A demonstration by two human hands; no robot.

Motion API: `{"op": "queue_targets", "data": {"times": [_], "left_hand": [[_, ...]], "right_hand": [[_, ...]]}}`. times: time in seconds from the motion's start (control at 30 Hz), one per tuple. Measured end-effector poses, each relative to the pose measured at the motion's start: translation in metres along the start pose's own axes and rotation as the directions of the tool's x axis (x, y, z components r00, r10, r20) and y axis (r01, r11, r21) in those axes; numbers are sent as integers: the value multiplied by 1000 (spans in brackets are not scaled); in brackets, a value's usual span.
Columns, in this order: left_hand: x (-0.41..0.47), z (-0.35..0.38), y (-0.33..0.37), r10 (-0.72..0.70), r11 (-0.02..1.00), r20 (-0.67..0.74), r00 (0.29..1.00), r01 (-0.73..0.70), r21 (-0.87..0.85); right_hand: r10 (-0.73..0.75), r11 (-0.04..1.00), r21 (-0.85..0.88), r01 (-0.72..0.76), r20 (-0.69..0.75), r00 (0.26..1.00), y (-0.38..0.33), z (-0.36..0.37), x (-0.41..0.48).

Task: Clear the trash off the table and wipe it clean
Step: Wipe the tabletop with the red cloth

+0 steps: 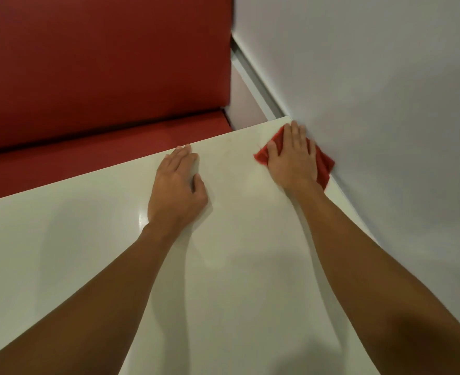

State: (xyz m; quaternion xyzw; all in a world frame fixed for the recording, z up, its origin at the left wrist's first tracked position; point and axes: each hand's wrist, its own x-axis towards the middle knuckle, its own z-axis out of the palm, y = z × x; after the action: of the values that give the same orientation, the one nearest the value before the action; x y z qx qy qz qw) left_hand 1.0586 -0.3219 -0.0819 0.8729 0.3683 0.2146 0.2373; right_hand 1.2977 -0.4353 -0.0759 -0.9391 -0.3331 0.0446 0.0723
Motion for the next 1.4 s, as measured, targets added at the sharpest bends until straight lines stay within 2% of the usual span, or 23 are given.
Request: {"op": "queue_targets", "data": {"times": [0.03, 0.1, 0.17, 0.27, 0.33, 0.4, 0.47, 0.53, 0.63, 0.77, 0.83, 0.9, 1.03, 1.17, 1.23, 1.3, 1.4], "left_hand": [[0, 0, -1, 0, 1000, -2, 1000, 0, -2], [-1, 2, -1, 1, 1000, -3, 1000, -1, 0], [0, 2, -2, -2, 1000, 6, 1000, 2, 5], [0, 0, -1, -18, 1000, 14, 1000, 18, -4], [0, -1, 1, -17, 1000, 18, 1000, 17, -11], [0, -1, 0, -21, 1000, 28, 999, 21, -5], [1, -1, 0, -36, 999, 41, 999, 36, 8], [0, -2, 2, -56, 998, 44, 997, 56, 11], [0, -3, 5, -47, 999, 47, 998, 45, 24], [-2, -5, 6, -34, 998, 67, 997, 30, 58], [-2, -6, 5, -18, 998, 95, 995, 11, 66], [-2, -9, 2, 1, 998, 129, 992, -9, 62], [-11, -16, -3, 54, 994, 170, 984, -69, 83], [-15, -19, 0, 59, 993, 182, 982, -76, 89], [-13, -20, -1, 52, 995, 199, 979, -68, 77], [-13, -23, -4, 48, 994, 231, 972, -69, 83], [-8, -34, -8, 46, 988, 303, 952, -88, 127]], "right_hand": [[46, 999, 19, -46, -2, 999, -9, 1, 14], [27, 999, 18, -27, 3, 1000, -23, 3, 30], [-106, 994, -7, 106, 37, 994, -24, 1, 23], [-366, 930, -4, 367, 62, 929, -5, -4, -37], [-443, 896, -5, 444, 58, 894, 21, -7, -72], [-362, 931, -46, 363, 26, 932, 40, -5, -73], [-172, 982, -80, 171, -9, 985, 36, -2, -55], [-53, 996, -71, 52, -15, 998, 18, 3, -40], [-69, 997, -46, 69, -13, 998, 1, 5, -61], [-105, 994, -35, 105, -4, 994, -5, 1, -165], [-58, 998, -23, 58, 3, 998, 0, 0, -223], [51, 998, -37, -51, 3, 999, 26, -4, -262], [346, 937, -33, -347, -31, 938, 92, -12, -289], [512, 856, -30, -516, -79, 855, 79, -4, -264], [529, 848, 2, -531, -81, 845, 56, -2, -231], [458, 889, 28, -457, -61, 887, 28, 1, -199], [170, 986, 5, -170, -28, 985, -27, 4, -194]]}}
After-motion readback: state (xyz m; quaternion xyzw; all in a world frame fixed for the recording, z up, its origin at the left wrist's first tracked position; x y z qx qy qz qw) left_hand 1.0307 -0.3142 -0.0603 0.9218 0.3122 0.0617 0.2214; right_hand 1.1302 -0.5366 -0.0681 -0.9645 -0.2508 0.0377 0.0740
